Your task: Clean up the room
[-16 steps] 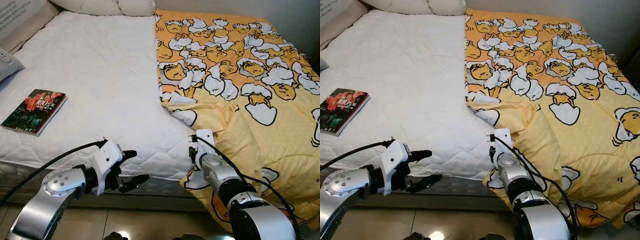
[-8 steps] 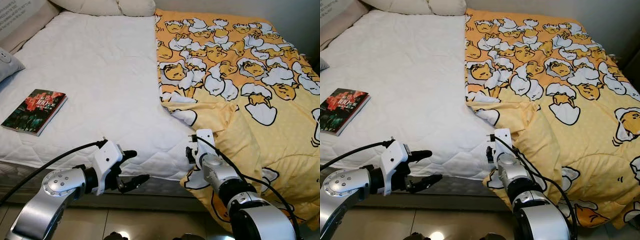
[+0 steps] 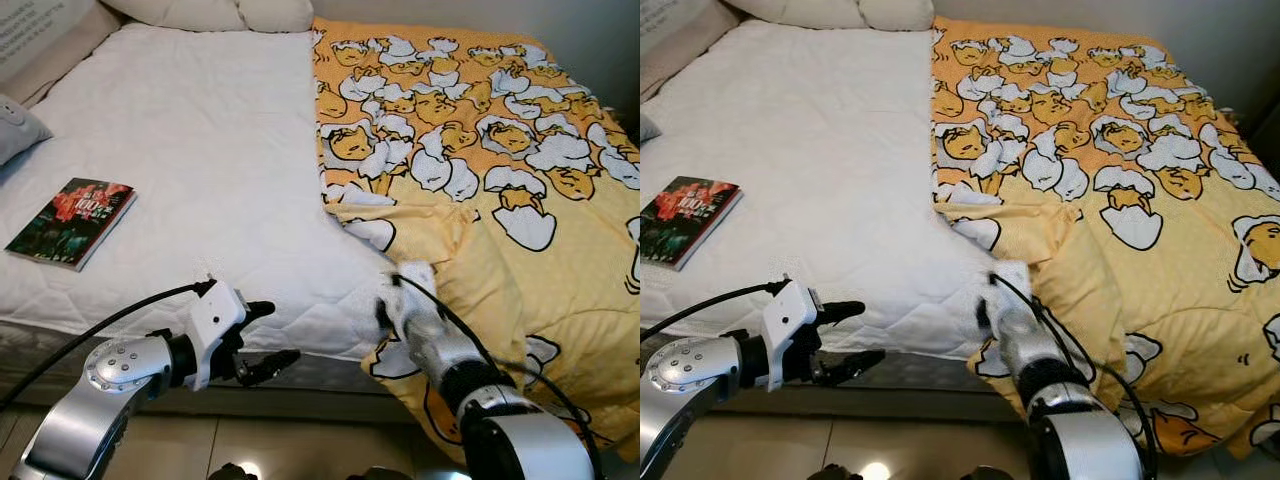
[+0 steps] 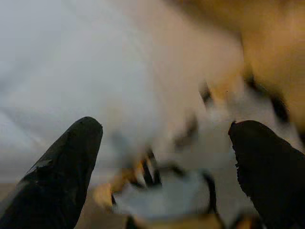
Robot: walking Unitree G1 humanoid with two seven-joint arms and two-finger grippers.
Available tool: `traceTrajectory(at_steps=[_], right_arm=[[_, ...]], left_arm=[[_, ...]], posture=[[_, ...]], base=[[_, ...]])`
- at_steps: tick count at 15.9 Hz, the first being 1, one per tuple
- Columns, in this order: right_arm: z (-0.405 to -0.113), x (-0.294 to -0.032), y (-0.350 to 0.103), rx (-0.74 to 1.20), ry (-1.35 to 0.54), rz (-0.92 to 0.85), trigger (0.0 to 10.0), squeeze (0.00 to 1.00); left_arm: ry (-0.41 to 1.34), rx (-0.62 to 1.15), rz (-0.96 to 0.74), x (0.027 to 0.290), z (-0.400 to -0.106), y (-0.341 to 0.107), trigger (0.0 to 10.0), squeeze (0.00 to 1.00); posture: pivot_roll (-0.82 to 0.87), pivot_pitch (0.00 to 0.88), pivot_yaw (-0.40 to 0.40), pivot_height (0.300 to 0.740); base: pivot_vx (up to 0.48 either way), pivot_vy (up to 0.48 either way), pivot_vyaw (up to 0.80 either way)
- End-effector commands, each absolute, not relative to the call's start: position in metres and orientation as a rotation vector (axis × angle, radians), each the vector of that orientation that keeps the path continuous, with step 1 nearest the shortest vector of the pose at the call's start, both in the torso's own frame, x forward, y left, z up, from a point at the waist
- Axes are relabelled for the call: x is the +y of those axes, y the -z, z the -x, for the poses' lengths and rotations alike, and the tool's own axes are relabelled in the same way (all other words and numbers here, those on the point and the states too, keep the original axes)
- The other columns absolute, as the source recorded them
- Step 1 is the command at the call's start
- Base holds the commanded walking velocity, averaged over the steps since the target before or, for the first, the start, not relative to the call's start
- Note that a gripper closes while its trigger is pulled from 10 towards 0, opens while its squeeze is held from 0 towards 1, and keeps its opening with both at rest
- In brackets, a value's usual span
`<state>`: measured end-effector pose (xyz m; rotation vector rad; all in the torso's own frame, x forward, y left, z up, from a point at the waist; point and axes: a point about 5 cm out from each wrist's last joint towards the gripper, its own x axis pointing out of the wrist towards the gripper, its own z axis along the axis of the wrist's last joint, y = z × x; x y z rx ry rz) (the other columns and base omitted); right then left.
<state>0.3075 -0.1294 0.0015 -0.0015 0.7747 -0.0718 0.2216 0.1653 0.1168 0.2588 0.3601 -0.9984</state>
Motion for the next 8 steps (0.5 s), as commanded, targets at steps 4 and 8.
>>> traceTrajectory(at_steps=[4, 8], right_arm=[[-0.2998, -0.1376, 0.0065, 0.82, 0.115, -0.026, 10.0, 0.0], [-0.2994, -0.1412, 0.0076, 0.809, 0.138, -0.071, 10.0, 0.0]], left_arm=[[1.017, 0.352, -0.283, 0.1628, -0.2233, -0.1183, 10.0, 0.0], [1.017, 0.346, -0.293, 0.1628, -0.2229, -0.1212, 10.0, 0.0]], posture=[[-0.02, 0.07, -0.053, 0.74], [0.01, 0.092, -0.051, 0.74]], base=[[0.0, 0.0, 0.0], [0.0, 0.0, 0.0]])
